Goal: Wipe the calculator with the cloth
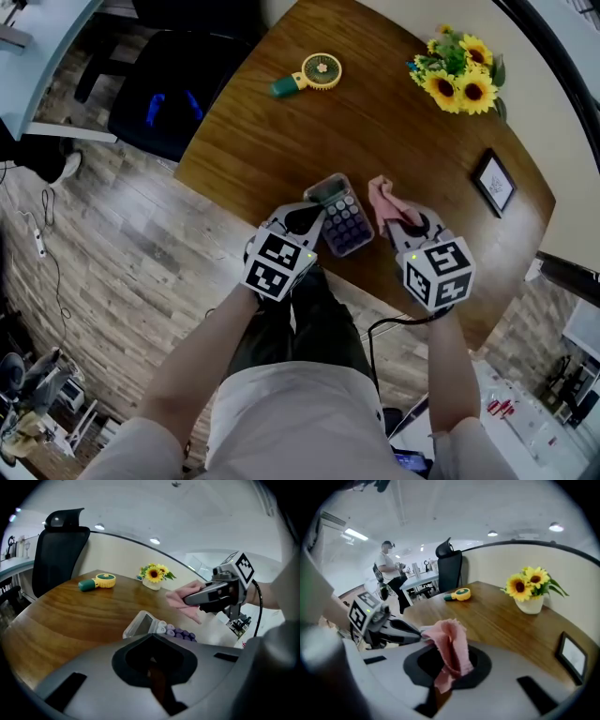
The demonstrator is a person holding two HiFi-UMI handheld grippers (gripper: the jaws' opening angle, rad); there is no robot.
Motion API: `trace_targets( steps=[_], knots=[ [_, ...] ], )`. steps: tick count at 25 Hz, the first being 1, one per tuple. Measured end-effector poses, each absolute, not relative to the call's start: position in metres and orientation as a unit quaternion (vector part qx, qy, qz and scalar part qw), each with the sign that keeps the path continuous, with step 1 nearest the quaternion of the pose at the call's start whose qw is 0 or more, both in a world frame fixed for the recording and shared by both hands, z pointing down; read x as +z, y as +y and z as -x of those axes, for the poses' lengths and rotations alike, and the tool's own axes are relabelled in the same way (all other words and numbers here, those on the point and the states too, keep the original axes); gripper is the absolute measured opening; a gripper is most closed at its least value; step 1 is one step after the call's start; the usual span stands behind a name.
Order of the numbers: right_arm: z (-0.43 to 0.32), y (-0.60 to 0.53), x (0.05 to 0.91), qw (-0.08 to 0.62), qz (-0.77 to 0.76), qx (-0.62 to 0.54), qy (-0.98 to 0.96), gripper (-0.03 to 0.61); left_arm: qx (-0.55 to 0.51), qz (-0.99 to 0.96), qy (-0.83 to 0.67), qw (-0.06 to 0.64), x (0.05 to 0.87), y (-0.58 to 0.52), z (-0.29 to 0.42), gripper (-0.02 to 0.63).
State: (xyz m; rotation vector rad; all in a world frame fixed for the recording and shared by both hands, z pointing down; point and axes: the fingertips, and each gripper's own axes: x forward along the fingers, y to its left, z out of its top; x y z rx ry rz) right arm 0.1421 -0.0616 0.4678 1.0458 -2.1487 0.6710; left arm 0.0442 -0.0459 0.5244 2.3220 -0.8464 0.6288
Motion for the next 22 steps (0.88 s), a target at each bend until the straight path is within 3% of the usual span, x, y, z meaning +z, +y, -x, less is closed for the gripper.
trace_targets(
  steps=[9, 16, 22],
  knots=[
    [-0.044, 0.028, 0.508, 0.340, -0.256, 0.293, -0.856, 0.025, 0.219, -0.873, -0.317, 0.300, 0.524, -0.044, -0.045, 0.002],
    [-0.075, 0.016, 0.519, 0.252, -0.341, 0.387, -0.819, 0.023, 0.217, -0.882, -0.308, 0.282, 0.524, -0.045, -0.045, 0.002],
    [-0.126, -0.008, 0.519, 0.279, -0.417, 0.357, -0.788, 0.021, 0.215, -0.888, -0.299, 0.275, 0.523, -0.044, -0.046, 0.002]
  ],
)
